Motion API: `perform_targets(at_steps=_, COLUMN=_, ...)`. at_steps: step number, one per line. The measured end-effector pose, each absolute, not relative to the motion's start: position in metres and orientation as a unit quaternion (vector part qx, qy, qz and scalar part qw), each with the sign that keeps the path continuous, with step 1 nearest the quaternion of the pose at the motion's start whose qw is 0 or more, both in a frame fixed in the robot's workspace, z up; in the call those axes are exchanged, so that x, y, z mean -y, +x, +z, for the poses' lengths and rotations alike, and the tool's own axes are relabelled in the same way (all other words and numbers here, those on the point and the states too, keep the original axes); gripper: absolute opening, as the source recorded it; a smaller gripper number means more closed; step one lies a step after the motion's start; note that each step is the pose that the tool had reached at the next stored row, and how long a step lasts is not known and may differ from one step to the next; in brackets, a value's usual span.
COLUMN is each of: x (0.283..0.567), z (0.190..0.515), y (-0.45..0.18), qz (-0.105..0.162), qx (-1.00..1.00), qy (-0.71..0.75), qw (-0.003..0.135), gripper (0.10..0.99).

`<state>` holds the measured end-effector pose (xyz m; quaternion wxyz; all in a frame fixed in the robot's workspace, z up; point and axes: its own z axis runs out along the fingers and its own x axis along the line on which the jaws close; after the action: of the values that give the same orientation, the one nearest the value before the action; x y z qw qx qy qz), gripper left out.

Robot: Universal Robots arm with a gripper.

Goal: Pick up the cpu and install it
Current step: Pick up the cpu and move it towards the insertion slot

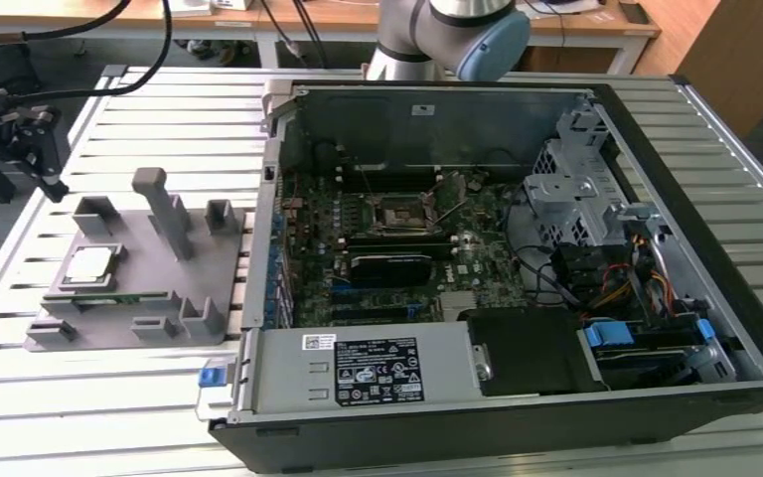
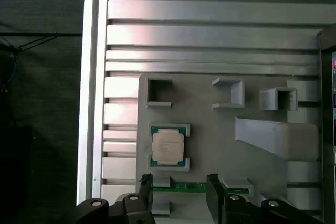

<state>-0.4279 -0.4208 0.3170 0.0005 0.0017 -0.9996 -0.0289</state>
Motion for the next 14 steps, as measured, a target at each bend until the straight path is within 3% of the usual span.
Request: perform_targets(at_steps=14, x=0.4224, z=0.3071, y=-0.4279, qz=-0.026, qx=1.0, qy=0.003, qw=0.001, gripper=0.529)
